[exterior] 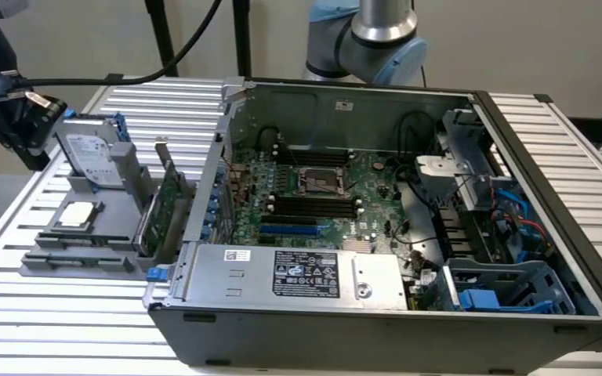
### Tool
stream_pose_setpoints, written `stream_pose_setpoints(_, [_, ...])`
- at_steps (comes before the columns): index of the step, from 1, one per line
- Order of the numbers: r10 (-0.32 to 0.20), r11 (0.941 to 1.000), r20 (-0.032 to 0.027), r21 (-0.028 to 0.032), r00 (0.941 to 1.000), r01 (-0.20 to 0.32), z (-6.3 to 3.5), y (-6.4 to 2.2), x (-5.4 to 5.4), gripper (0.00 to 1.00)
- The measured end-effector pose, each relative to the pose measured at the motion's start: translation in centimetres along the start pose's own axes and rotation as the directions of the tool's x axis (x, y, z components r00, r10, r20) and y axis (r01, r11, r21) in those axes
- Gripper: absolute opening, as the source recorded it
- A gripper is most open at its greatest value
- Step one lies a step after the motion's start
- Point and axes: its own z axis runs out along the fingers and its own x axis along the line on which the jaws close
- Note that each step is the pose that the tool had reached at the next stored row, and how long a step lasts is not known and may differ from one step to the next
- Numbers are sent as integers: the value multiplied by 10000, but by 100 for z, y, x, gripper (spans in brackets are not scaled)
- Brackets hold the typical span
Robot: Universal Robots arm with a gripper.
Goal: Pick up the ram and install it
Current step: 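Reach for the ram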
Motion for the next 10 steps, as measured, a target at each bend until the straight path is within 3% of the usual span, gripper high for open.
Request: stream_pose_setpoints(10, [-1,10000,0,0,10000,1,0,0,0,0])
